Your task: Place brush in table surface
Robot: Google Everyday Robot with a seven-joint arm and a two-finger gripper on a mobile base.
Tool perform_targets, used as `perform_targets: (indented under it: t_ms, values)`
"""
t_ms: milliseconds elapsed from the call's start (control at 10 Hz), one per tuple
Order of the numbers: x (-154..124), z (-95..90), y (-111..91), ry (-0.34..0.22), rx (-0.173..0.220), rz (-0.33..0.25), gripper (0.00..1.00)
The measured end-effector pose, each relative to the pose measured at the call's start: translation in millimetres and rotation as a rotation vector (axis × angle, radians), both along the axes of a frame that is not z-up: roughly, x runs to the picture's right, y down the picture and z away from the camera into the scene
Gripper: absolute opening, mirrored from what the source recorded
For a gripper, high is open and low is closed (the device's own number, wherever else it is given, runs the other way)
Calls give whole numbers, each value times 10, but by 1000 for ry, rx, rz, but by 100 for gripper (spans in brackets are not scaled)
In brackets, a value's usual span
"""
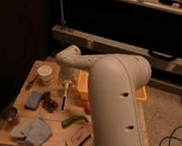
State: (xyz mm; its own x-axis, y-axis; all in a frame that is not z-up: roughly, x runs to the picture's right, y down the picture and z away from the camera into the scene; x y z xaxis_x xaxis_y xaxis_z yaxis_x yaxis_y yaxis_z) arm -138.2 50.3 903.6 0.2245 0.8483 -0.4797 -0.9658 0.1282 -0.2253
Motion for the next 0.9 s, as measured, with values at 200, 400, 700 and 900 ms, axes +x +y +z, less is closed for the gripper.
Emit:
perform_targets:
  t_ms: [200,400,700,900]
  values:
    - [2,20,46,-18,-6,14,65]
    - [-12,54,77,-36,-5,18,65]
    - [-134,106,161,-42,10,-16,65]
    - [-162,126,189,-33,21,-34,65]
